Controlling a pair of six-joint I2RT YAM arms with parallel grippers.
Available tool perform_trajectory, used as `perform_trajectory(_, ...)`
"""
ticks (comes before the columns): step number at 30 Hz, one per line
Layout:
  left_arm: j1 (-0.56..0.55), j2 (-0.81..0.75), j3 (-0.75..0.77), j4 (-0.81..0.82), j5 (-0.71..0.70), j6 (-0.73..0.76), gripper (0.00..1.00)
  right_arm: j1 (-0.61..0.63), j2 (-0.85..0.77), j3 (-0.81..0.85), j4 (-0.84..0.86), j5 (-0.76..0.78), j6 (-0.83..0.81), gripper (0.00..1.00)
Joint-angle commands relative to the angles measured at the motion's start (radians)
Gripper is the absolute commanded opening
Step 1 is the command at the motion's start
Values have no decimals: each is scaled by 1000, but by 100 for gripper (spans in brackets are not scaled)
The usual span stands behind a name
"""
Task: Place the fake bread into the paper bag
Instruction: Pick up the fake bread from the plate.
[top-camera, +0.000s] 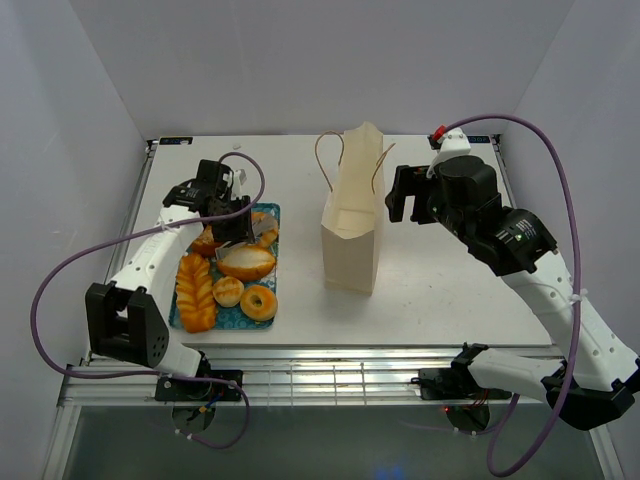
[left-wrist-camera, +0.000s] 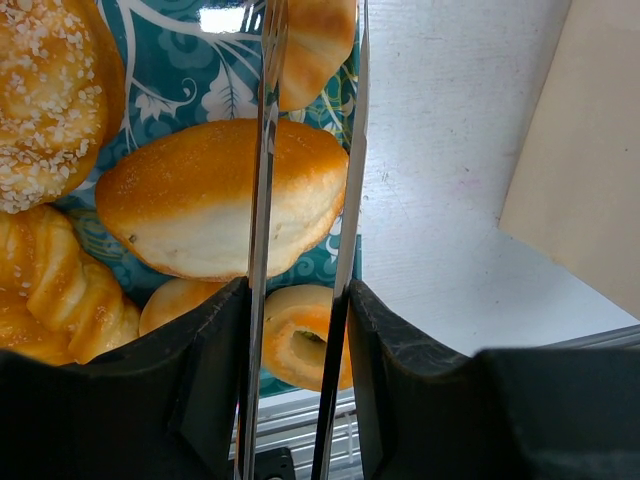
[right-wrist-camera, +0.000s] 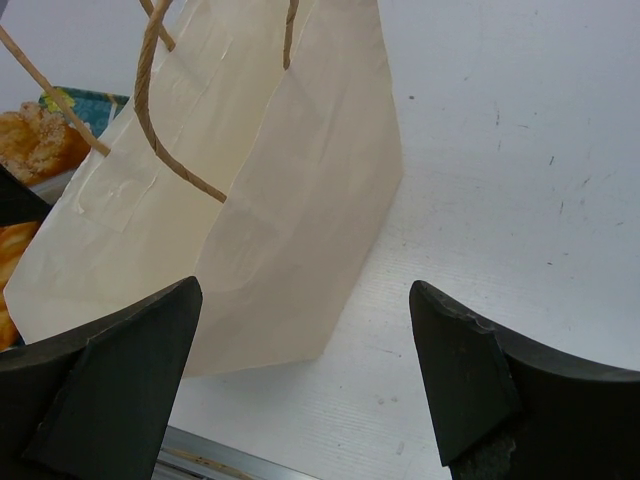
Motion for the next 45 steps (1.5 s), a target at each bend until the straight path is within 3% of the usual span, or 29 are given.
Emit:
perform_trajectory(1,-14,-69,8,4,-35,-14,52,-7,-23,1,43,-6,8,90)
perform_trajectory(15,-54,-51,-14,-5,-129,-35,51,-7,-35,-2,43,-6,16,90)
perform_trajectory(31,-93,-26,-41,24,-112,-47,51,-5,-41,-5,46,-7,17,90)
perform_trajectory(45,-165,-12,-63,22,-254,-83,50,-5,-37,-14,51,-16,16,90)
